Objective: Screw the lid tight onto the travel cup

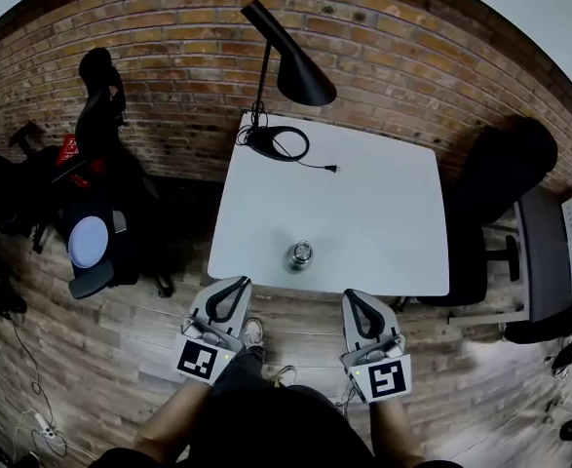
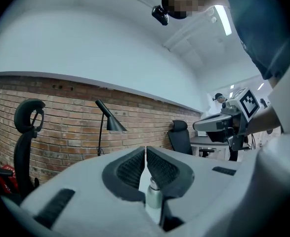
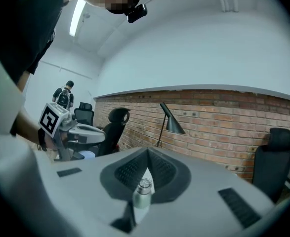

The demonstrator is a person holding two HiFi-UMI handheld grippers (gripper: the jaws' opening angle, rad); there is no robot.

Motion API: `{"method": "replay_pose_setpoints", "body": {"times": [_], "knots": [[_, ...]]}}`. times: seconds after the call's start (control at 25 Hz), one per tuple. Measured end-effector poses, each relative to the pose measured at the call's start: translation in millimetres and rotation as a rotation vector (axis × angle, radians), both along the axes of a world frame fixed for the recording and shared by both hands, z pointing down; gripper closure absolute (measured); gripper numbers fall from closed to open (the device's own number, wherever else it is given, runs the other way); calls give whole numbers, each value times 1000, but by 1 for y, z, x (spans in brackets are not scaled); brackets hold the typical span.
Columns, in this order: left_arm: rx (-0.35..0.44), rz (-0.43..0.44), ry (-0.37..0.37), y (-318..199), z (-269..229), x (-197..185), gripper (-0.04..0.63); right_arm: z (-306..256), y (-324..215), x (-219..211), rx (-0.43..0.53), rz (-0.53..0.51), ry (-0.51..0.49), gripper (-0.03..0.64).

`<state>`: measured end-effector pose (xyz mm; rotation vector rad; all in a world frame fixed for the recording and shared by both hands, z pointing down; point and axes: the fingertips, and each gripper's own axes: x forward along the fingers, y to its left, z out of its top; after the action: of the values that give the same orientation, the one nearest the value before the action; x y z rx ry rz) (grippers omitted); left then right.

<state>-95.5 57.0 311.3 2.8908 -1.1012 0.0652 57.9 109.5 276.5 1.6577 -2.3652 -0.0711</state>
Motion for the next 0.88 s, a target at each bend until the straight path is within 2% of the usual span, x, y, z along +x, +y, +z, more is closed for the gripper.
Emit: {"method": "replay_pose_setpoints", "body": {"times": [0.24,0.48,0.88], "knots": [[-30,70,20,-40,11,10,563,-1,-28,-4,-37,50,19,604],[-47,109,30,-55,21,23,563,7,-41,-5,-68,62,17,604],[-55,72,-2,-59,32,37,563,8,-65,15,-57,9,-7,604]]}}
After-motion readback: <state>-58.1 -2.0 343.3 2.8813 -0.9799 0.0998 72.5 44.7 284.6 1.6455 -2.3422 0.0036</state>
